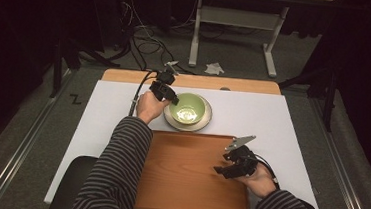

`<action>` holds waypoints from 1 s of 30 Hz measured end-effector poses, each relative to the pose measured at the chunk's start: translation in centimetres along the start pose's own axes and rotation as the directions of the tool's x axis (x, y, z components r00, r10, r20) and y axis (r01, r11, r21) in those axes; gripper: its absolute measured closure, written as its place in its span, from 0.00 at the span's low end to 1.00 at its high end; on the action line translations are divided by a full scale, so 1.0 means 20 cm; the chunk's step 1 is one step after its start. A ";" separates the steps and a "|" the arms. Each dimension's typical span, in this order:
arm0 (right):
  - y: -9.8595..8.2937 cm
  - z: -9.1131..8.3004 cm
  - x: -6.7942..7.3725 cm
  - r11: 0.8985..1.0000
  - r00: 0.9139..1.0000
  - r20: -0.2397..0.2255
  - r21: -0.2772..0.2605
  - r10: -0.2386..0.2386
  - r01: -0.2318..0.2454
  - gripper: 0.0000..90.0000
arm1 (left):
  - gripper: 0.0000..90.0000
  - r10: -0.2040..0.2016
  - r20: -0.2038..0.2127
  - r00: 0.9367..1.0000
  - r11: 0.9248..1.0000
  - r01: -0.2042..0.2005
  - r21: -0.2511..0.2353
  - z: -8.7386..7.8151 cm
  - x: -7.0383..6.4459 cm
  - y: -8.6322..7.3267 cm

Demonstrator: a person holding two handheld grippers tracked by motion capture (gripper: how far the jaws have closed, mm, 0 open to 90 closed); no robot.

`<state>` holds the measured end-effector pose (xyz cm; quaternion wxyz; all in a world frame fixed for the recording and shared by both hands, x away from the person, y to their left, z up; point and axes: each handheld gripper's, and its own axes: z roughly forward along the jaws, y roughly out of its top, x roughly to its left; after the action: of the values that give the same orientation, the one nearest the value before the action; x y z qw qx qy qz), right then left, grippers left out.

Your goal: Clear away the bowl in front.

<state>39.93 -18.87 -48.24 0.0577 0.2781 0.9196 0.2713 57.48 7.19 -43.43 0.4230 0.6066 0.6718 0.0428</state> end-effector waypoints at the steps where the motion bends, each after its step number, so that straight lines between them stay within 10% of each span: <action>1: 0.00 0.00 0.00 1.000 1.000 0.000 0.002 0.002 -0.002 0.44 | 0.93 0.009 -0.002 1.000 1.000 -0.009 0.004 -0.01 0.00 0.00; 30: 0.00 -0.01 0.00 1.000 1.000 0.005 -0.007 -0.004 0.004 0.44 | 0.94 0.101 0.088 0.991 0.994 -0.105 0.032 -0.20 -0.16 -0.09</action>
<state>39.91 -18.98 -48.16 0.0616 0.2770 0.9190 0.2737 53.40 5.91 -40.27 0.4378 0.6494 0.6213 0.0260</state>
